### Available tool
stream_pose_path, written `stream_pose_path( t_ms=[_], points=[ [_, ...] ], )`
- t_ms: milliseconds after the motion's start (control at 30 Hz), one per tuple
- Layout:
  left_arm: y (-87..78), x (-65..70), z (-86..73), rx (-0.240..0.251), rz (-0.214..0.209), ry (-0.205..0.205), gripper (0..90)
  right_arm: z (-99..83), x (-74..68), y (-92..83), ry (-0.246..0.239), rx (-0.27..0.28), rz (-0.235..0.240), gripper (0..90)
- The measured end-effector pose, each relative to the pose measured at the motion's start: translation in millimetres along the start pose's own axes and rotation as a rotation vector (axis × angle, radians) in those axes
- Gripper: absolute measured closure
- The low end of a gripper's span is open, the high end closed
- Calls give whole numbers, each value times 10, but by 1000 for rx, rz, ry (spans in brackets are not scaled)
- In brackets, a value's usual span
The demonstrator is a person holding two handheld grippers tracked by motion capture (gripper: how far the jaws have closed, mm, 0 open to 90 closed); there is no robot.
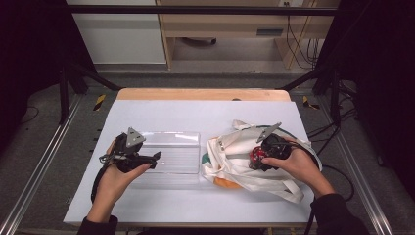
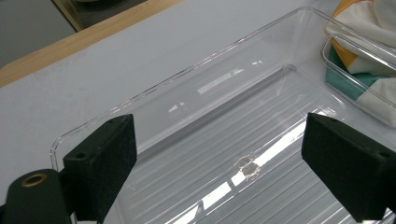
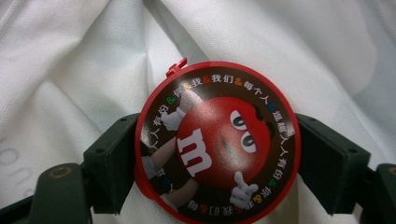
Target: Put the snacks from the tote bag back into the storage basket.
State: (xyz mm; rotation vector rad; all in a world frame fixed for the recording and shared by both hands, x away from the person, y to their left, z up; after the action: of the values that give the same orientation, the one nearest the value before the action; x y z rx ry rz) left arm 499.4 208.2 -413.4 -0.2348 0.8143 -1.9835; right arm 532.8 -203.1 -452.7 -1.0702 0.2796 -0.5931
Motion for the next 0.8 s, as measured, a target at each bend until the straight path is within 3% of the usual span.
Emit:
stream_pose_path(
  t_ms=[233,467,800],
  points=[
    [9,13,-4,-5,-5,4,104,-5,-5,5,-16,1,1,252],
    [5,-2,-6,-3,-3,1,104,1,-7,-6,4,3,8,258],
    [2,-15,-12,-4,1,-1,104,24,-17,-64,-16,-4,-26,260]
  ],
)
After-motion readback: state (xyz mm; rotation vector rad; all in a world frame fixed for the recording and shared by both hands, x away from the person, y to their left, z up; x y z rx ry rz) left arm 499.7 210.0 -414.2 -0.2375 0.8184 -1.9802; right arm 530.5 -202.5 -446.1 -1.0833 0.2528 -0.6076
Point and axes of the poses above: each handheld gripper's, and its own axes: y roughly forward along the jaws, z roughly out of its top, x roughly to its right, the point moved 4 cm from there along y, roughly forward along the jaws
